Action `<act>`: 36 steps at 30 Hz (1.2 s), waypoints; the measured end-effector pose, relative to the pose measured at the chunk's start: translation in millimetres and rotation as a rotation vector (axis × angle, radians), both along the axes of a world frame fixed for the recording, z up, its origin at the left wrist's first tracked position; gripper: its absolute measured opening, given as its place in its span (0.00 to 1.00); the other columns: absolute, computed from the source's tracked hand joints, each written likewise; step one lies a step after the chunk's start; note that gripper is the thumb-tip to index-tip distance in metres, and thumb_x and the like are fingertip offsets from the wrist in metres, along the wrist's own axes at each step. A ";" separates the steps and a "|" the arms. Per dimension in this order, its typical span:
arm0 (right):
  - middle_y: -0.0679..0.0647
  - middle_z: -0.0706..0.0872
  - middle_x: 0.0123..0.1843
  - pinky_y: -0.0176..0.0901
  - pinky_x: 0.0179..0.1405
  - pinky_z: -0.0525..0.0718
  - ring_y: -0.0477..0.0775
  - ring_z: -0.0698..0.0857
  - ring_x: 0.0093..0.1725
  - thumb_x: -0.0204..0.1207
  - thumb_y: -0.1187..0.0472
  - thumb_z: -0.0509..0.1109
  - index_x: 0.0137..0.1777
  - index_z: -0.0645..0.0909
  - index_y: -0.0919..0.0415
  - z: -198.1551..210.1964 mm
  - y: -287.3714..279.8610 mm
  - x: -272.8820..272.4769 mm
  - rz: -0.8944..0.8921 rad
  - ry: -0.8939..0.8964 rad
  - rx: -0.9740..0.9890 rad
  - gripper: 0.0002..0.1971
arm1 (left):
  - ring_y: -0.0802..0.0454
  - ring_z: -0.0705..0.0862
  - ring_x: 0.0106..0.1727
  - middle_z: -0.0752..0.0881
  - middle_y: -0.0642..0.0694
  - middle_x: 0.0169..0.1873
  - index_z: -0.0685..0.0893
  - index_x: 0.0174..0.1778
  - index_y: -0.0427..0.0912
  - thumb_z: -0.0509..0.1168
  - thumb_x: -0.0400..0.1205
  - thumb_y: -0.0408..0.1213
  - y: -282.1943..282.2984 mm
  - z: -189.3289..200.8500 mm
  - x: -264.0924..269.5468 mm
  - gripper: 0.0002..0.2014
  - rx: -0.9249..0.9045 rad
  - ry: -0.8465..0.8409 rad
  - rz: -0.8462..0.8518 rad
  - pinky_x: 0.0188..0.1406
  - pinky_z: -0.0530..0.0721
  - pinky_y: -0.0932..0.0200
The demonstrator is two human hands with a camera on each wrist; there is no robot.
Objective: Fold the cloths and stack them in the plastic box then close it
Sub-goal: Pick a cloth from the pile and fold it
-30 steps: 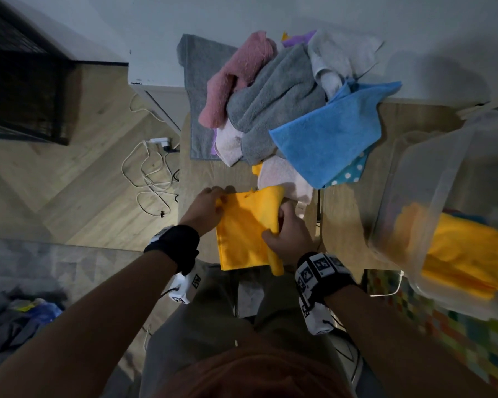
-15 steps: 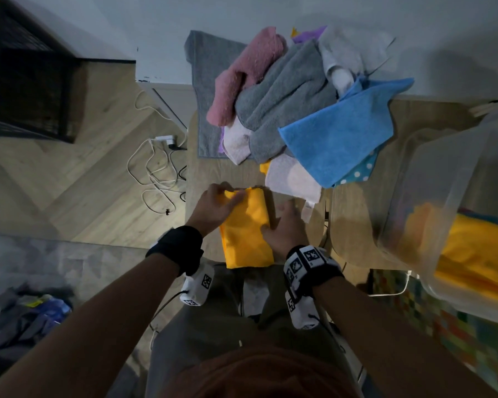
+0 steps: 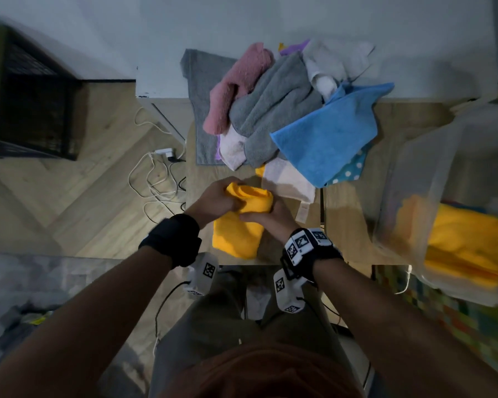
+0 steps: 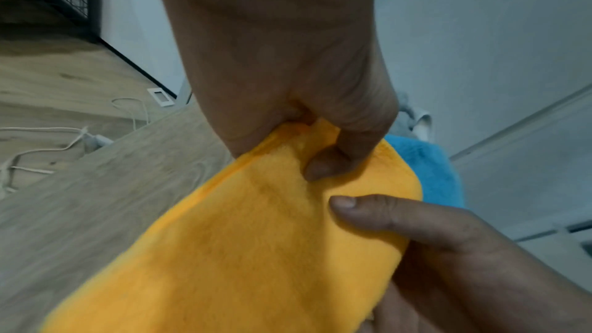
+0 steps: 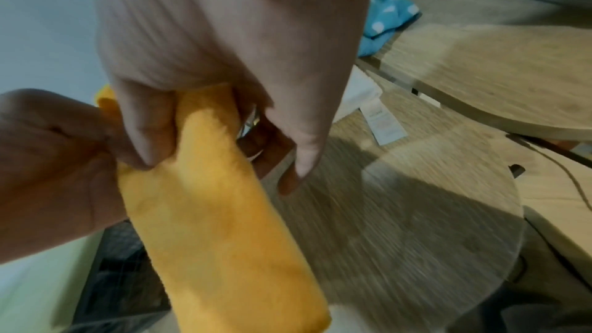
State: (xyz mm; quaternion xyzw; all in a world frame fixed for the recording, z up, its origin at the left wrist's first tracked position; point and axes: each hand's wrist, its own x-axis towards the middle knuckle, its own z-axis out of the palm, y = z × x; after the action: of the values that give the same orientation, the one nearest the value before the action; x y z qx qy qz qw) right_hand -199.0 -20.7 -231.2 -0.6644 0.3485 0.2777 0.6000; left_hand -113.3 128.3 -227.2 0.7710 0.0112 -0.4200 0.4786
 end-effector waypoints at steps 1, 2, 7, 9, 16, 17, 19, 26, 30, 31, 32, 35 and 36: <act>0.47 0.87 0.62 0.60 0.67 0.81 0.54 0.84 0.62 0.47 0.43 0.84 0.63 0.82 0.43 9.0 0.0 3.3 -0.037 0.001 0.030 0.38 | 0.50 0.83 0.46 0.86 0.46 0.46 0.84 0.51 0.45 0.66 0.55 0.30 -1.4 6.4 3.4 0.25 -0.032 -0.004 0.057 0.49 0.84 0.47; 0.49 0.88 0.62 0.62 0.67 0.81 0.55 0.85 0.61 0.52 0.46 0.82 0.60 0.83 0.43 17.8 -0.4 5.7 -0.085 0.002 0.065 0.31 | 0.49 0.83 0.47 0.85 0.45 0.47 0.82 0.54 0.47 0.67 0.56 0.30 -2.1 13.1 6.5 0.28 -0.053 -0.005 0.117 0.48 0.84 0.46; 0.57 0.84 0.63 0.63 0.61 0.85 0.62 0.83 0.61 0.68 0.58 0.76 0.69 0.76 0.53 58.9 -8.0 14.4 -0.368 -0.041 0.202 0.27 | 0.40 0.86 0.55 0.88 0.42 0.55 0.82 0.62 0.47 0.76 0.65 0.56 -4.3 49.0 16.3 0.30 -0.119 0.091 0.166 0.63 0.81 0.38; 0.58 0.85 0.65 0.62 0.57 0.87 0.62 0.84 0.61 0.61 0.55 0.76 0.72 0.75 0.53 73.0 -12.6 13.1 -0.485 -0.095 0.259 0.36 | 0.40 0.87 0.58 0.90 0.42 0.56 0.84 0.64 0.42 0.71 0.73 0.59 -8.9 69.5 20.0 0.29 -0.162 0.169 0.014 0.66 0.80 0.39; 0.59 0.85 0.65 0.52 0.40 0.88 0.64 0.87 0.58 0.72 0.63 0.74 0.73 0.76 0.54 122.6 -61.0 -5.0 -0.640 -0.253 0.249 0.27 | 0.44 0.90 0.51 0.91 0.44 0.53 0.87 0.61 0.42 0.76 0.72 0.44 -58.4 131.9 46.2 0.21 -0.136 0.062 -0.275 0.56 0.86 0.47; 0.58 0.85 0.65 0.54 0.42 0.89 0.64 0.87 0.58 0.70 0.61 0.76 0.73 0.75 0.52 130.0 -69.5 -7.7 -0.647 -0.274 0.230 0.30 | 0.48 0.91 0.49 0.91 0.45 0.52 0.86 0.61 0.44 0.74 0.75 0.42 -70.9 140.9 46.8 0.18 -0.139 0.034 -0.307 0.53 0.86 0.50; 0.54 0.84 0.67 0.53 0.42 0.88 0.61 0.86 0.59 0.68 0.57 0.80 0.73 0.74 0.49 148.4 -89.2 -14.4 -0.654 -0.315 0.169 0.33 | 0.50 0.90 0.50 0.91 0.48 0.53 0.85 0.64 0.48 0.70 0.80 0.38 -98.1 155.4 45.5 0.15 -0.155 -0.011 -0.383 0.51 0.84 0.52; 0.60 0.90 0.56 0.61 0.50 0.86 0.66 0.88 0.58 0.62 0.60 0.82 0.60 0.83 0.61 174.1 -187.3 -64.3 -0.687 -0.380 -0.062 0.25 | 0.47 0.88 0.56 0.89 0.45 0.58 0.84 0.66 0.44 0.69 0.81 0.36 -206.5 186.1 16.5 0.16 -0.191 -0.096 -0.632 0.59 0.85 0.50; 0.54 0.85 0.60 0.54 0.52 0.83 0.58 0.84 0.58 0.62 0.54 0.76 0.62 0.78 0.55 172.0 -250.2 -102.6 -0.620 -0.303 -0.220 0.26 | 0.50 0.87 0.56 0.89 0.46 0.54 0.86 0.58 0.45 0.73 0.78 0.47 -285.4 179.4 -9.8 0.16 -0.121 -0.261 -0.825 0.62 0.83 0.48; 0.53 0.83 0.59 0.50 0.48 0.81 0.56 0.83 0.57 0.64 0.54 0.75 0.63 0.77 0.54 171.0 -266.0 -114.0 -0.617 -0.278 -0.252 0.25 | 0.50 0.86 0.56 0.89 0.46 0.53 0.86 0.57 0.46 0.73 0.77 0.50 -305.4 175.9 -19.3 0.17 -0.091 -0.321 -0.877 0.61 0.82 0.49; 0.52 0.82 0.57 0.48 0.45 0.79 0.55 0.81 0.56 0.68 0.55 0.73 0.63 0.75 0.54 167.7 -285.3 -126.3 -0.622 -0.236 -0.286 0.22 | 0.50 0.86 0.56 0.88 0.47 0.54 0.85 0.58 0.46 0.73 0.78 0.51 -328.5 171.4 -31.0 0.17 -0.069 -0.373 -0.922 0.60 0.82 0.50; 0.49 0.78 0.50 0.55 0.53 0.79 0.55 0.79 0.50 0.73 0.56 0.69 0.63 0.68 0.52 155.5 -315.3 -150.2 -0.558 -0.091 -0.410 0.20 | 0.52 0.83 0.57 0.86 0.50 0.56 0.82 0.61 0.50 0.71 0.78 0.55 -363.7 149.5 -56.8 0.19 -0.018 -0.463 -0.999 0.58 0.81 0.55; 0.49 0.76 0.47 0.57 0.54 0.79 0.57 0.79 0.49 0.73 0.57 0.69 0.64 0.66 0.53 150.3 -324.3 -156.9 -0.517 -0.054 -0.447 0.22 | 0.52 0.82 0.58 0.84 0.51 0.57 0.81 0.63 0.52 0.71 0.78 0.56 -374.9 139.1 -64.1 0.21 0.009 -0.471 -1.023 0.57 0.80 0.56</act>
State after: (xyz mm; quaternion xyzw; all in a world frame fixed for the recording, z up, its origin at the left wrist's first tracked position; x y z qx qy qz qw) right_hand -355.9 -345.0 -80.9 -0.6761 0.5417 0.0153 0.4992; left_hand -177.5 -246.6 -88.0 0.7532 -0.4695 -0.4151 0.2000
